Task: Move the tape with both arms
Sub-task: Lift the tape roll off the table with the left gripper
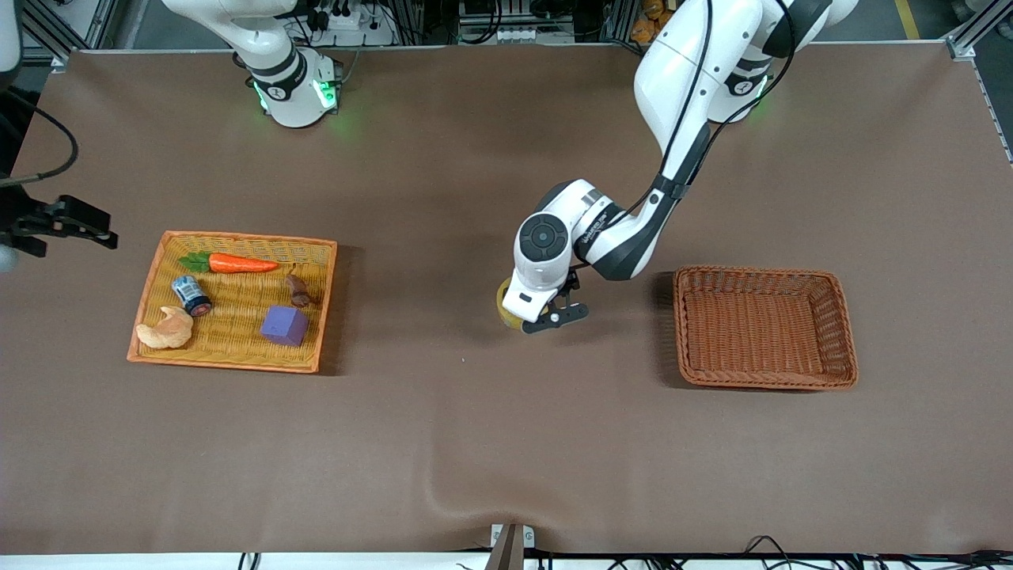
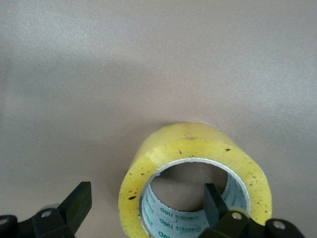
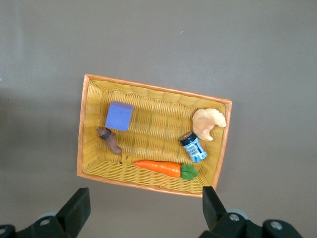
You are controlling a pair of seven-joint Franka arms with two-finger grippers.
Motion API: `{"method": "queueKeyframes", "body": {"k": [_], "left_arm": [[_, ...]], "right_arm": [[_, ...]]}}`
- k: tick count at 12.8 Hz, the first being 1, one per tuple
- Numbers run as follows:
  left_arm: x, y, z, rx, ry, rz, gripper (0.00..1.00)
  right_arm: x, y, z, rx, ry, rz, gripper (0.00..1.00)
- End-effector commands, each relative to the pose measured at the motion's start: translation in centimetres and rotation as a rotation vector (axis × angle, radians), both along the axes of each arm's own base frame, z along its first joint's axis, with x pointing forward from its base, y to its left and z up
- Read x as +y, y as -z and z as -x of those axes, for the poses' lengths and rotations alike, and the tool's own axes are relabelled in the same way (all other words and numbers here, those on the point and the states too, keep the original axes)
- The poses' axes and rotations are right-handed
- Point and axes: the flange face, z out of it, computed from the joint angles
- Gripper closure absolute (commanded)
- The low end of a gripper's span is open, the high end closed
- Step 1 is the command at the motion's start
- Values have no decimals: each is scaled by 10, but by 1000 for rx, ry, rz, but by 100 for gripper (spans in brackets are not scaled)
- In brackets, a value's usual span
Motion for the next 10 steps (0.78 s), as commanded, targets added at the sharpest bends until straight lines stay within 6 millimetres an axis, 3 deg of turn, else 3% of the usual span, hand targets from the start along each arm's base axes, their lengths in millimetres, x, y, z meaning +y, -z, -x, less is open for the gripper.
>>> {"method": "queueKeyframes", "body": {"k": [1, 3, 4, 5, 10], "left_arm": [[-3, 1, 1, -5, 16, -22, 0], [-1, 3, 0, -5, 24, -24, 0], [-1, 2, 0, -6, 17, -23, 65], [-1, 2, 0, -7, 6, -24, 100], [1, -4, -4, -16, 3, -20, 100]], "right_arm": [[-8, -4, 21, 18, 18, -12, 0], [-8, -7, 22, 17, 124, -10, 0], [-8, -11, 24, 12, 135, -7, 0], [-7, -12, 24, 9, 137, -3, 0], [-12, -6, 17, 12, 193, -6, 0]]}}
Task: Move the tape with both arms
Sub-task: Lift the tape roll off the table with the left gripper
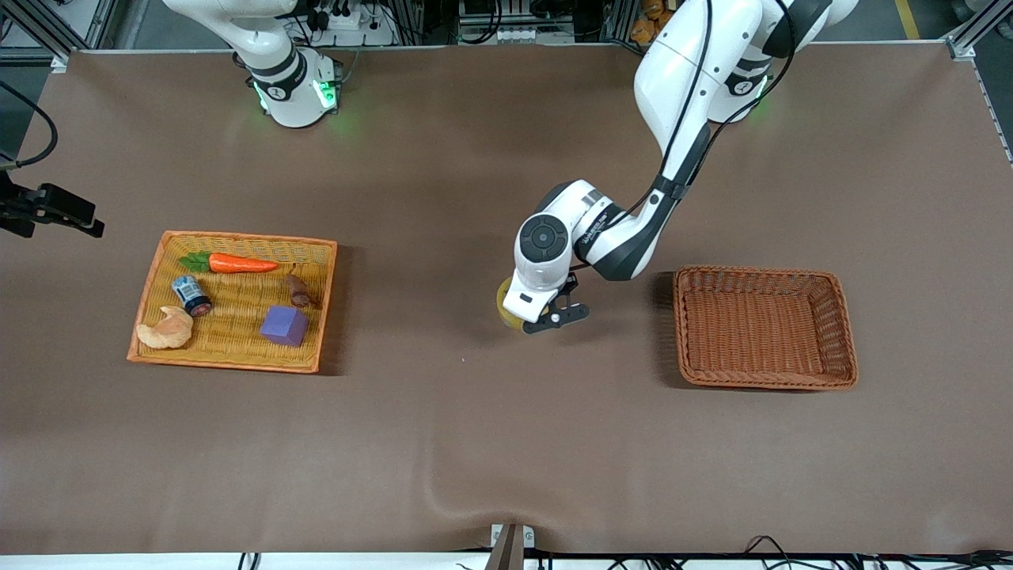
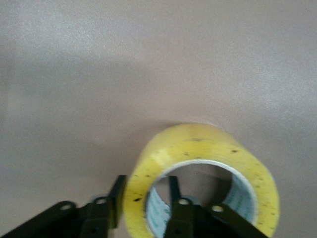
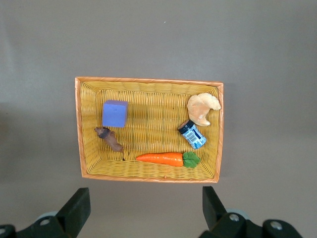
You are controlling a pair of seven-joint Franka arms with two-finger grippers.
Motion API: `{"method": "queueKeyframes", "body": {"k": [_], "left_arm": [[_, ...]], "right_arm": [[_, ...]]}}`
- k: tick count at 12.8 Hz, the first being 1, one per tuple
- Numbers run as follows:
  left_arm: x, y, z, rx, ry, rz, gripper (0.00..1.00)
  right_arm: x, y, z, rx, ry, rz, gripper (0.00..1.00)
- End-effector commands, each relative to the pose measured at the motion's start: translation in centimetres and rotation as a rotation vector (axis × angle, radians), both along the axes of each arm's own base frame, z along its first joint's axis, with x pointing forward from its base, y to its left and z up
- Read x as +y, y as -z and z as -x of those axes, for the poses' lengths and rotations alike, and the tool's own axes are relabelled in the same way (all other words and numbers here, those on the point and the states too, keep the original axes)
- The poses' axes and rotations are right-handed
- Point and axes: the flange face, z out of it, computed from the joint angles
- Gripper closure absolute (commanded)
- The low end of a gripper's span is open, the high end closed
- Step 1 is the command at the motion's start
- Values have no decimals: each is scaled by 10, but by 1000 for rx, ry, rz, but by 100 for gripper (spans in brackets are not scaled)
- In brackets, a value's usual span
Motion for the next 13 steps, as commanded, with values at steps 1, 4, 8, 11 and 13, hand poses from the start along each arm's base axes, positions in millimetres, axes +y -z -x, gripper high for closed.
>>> {"method": "queueKeyframes", "body": {"k": [1, 4, 8, 11, 13], "left_arm": [[1, -9, -7, -21, -4, -11, 100], [2, -26, -10, -34, -9, -3, 100], [15, -80, -21, -59, -31, 7, 100], [70, -129, -64, -115, -132, 40, 100], [124, -140, -94, -116, -215, 33, 100]], "right_arm": [[-3, 1, 4, 4, 51, -4, 0], [-17, 1, 4, 4, 90, -1, 0], [-15, -3, 2, -1, 100, -6, 0], [-14, -1, 4, 21, 95, 12, 0], [-15, -1, 3, 19, 98, 8, 0]]}}
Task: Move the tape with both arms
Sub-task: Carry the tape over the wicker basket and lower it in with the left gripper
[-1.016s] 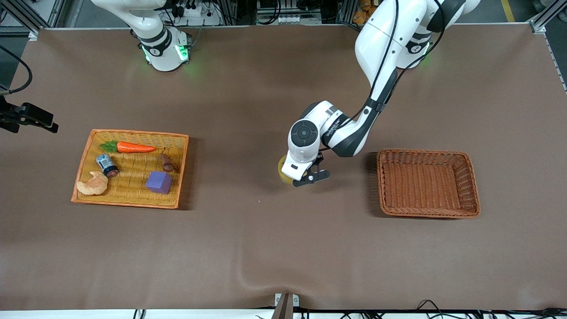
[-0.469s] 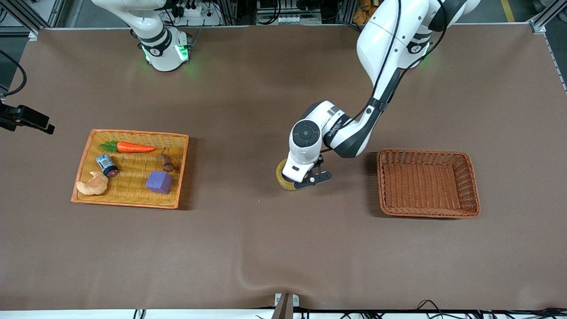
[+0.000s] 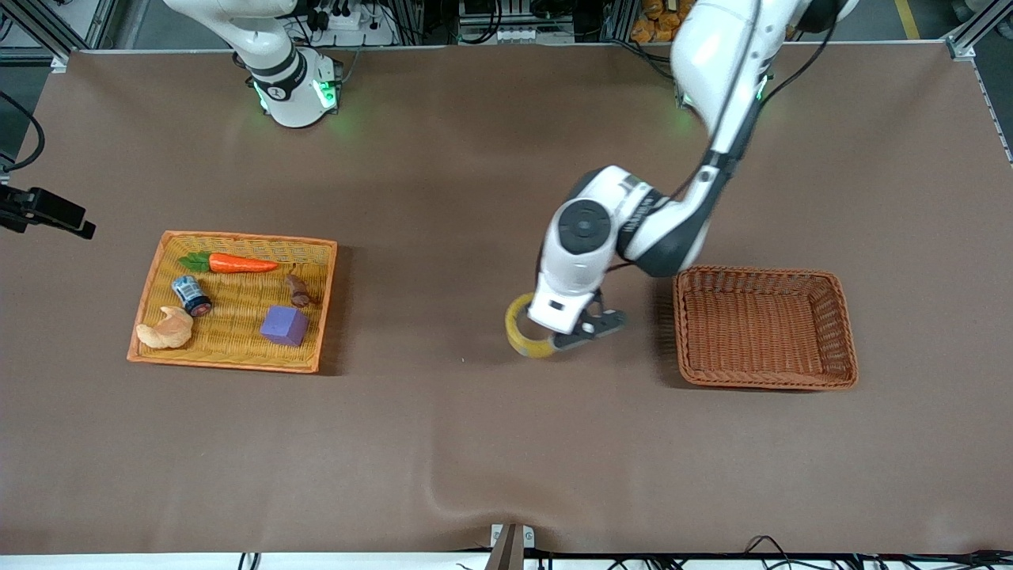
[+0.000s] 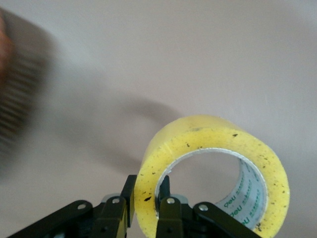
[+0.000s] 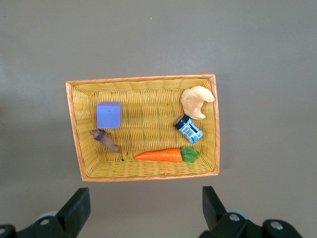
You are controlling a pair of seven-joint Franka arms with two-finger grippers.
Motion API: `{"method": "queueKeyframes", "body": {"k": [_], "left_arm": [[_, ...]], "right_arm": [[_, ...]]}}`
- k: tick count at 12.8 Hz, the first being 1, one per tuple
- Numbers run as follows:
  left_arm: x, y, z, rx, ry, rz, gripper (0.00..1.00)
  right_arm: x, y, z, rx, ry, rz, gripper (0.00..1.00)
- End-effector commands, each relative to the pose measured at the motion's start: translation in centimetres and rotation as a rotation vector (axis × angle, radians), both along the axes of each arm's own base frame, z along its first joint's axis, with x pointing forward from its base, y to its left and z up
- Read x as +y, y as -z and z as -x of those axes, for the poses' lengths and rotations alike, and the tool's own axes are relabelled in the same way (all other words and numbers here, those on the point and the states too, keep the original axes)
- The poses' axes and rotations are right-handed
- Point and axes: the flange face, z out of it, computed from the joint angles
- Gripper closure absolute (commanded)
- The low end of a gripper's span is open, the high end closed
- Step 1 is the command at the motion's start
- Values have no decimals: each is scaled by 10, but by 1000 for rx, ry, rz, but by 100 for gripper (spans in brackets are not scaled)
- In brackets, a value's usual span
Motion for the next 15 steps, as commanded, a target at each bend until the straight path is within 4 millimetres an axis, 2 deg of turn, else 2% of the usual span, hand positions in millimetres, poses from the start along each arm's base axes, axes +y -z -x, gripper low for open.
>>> {"method": "queueKeyframes", "body": {"k": [1, 4, 7, 8, 12, 15], "left_arm": [[71, -17, -30, 13, -100, -25, 100], [159, -12, -56, 58, -147, -128, 100], [233, -1, -59, 127, -77, -181, 100], [248, -5, -56, 135, -62, -183, 100], [315, -29, -19, 141, 40, -179, 100], [346, -13, 1, 128, 93, -168, 100]], "right_arm": [[-3, -3, 1, 7, 20, 3, 0], [5, -13, -1, -18, 13, 0, 0], [6, -13, -1, -17, 5, -2, 0], [5, -13, -1, -17, 6, -2, 0], [5, -14, -1, -20, 10, -2, 0], [0, -14, 0, -20, 20, -2, 0]]}}
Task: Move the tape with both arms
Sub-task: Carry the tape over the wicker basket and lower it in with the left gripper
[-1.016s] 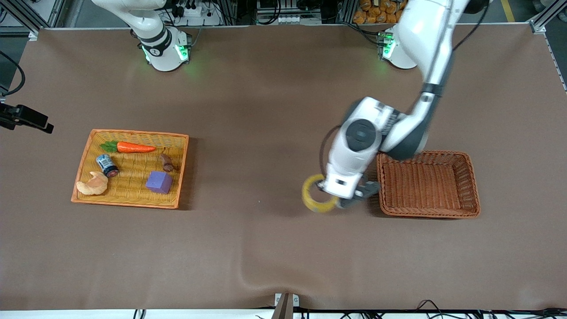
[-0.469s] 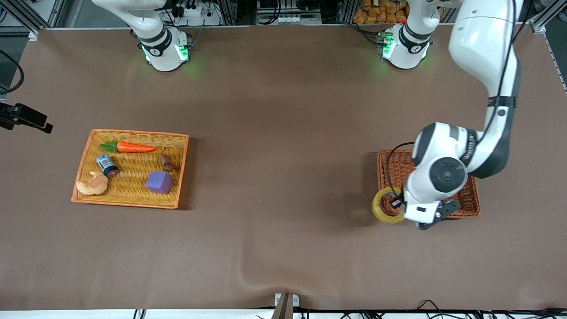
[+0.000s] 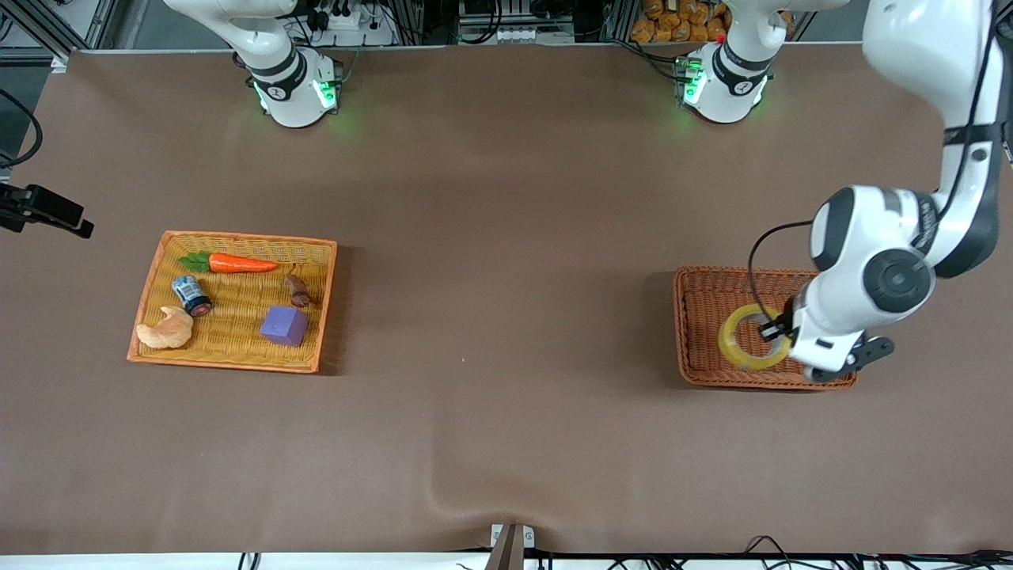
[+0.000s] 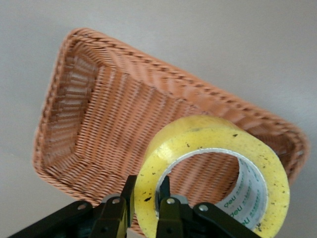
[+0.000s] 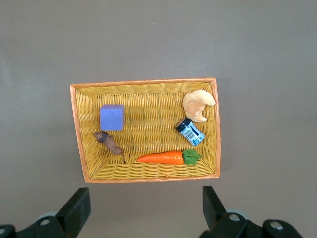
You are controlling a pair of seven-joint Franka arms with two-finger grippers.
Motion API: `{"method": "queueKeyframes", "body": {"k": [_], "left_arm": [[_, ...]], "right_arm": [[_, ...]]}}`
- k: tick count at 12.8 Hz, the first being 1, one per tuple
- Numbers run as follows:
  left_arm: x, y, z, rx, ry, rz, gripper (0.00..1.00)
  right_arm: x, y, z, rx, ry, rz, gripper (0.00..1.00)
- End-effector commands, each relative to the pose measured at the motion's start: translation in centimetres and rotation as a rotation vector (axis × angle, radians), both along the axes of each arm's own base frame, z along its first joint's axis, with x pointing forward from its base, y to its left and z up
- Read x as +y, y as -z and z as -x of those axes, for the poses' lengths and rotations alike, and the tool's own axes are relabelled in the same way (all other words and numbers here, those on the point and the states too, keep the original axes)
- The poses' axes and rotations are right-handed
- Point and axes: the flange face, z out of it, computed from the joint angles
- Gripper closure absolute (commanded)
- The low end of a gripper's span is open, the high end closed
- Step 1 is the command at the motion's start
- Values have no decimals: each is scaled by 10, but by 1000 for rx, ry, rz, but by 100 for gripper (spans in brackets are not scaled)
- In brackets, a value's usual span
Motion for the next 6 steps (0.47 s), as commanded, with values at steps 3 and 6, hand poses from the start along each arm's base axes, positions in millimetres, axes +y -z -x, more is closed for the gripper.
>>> {"method": "queueKeyframes", "body": {"k": [3, 6], "left_arm": [[27, 25, 20, 3, 86, 6, 100], [44, 49, 21, 11, 111, 18, 100]], "right_arm": [[-4, -5, 0, -2, 21, -5, 0], [-1, -5, 0, -2, 14, -4, 0]]}}
